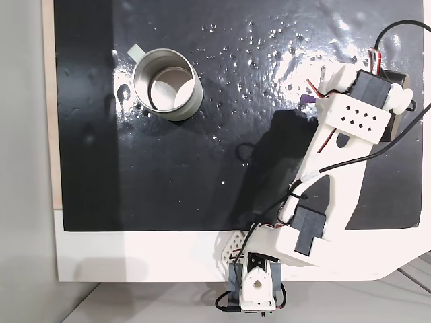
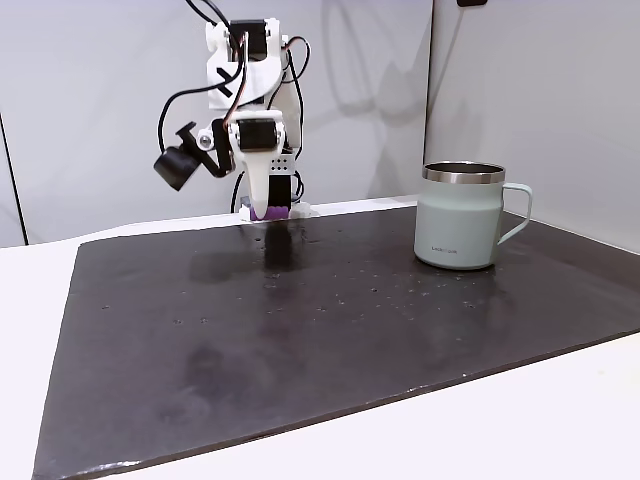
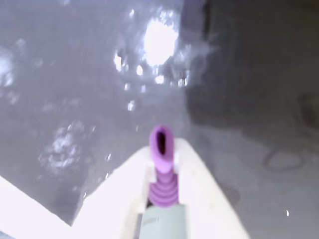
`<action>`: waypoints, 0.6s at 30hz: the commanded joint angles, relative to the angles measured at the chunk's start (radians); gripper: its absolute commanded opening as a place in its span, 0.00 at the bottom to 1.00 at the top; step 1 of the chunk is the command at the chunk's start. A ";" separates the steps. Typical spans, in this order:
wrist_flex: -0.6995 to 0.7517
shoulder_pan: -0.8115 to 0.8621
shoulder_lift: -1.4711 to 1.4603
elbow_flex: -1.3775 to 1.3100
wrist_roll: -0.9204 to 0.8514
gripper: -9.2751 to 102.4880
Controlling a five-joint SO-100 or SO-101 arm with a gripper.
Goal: Grasp a pengrip and put it in the cup.
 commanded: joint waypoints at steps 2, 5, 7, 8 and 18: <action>0.132 0.020 0.097 -0.201 0.028 0.08; 0.133 0.025 0.176 -0.201 0.028 0.08; 0.133 0.018 0.233 -0.195 0.028 0.08; 0.133 0.012 0.259 -0.189 0.029 0.08; 0.133 -0.189 0.316 -0.198 0.106 0.08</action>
